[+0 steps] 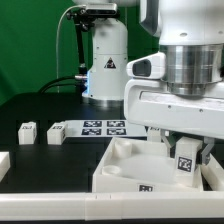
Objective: Assemble one leg
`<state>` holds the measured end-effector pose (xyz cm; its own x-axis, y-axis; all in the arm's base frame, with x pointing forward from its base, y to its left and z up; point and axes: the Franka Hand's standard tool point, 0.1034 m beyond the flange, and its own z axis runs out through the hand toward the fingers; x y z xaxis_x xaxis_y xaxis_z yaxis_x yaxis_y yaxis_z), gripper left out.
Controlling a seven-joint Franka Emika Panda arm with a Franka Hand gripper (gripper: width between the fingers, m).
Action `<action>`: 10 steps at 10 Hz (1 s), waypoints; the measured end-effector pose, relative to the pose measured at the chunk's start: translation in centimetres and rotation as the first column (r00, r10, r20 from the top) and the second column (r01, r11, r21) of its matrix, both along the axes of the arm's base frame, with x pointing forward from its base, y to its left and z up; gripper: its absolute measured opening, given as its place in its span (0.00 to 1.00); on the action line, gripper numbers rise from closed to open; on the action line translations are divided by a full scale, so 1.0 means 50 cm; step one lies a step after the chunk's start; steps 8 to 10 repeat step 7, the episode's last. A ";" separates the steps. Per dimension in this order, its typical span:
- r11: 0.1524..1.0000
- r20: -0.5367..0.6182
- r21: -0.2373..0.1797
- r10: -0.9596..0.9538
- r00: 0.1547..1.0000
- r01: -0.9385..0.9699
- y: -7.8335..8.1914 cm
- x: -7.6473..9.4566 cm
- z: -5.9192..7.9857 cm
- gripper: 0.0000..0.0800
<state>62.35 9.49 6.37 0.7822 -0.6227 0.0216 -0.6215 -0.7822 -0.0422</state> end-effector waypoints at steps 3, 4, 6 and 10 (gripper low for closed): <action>0.988 0.003 -0.035 -0.152 0.988 0.152 -0.022 -0.003 0.001 0.40; 0.987 0.002 -0.030 -0.160 0.987 0.160 -0.019 -0.003 0.000 0.40; 0.987 0.002 -0.031 -0.156 0.988 0.156 -0.019 -0.003 0.000 0.62; 0.987 0.002 -0.031 -0.156 0.988 0.156 -0.019 -0.003 0.000 0.78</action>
Offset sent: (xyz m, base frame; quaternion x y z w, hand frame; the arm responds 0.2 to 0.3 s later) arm 0.0000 0.0000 0.0000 0.0000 0.0000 0.0899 0.9960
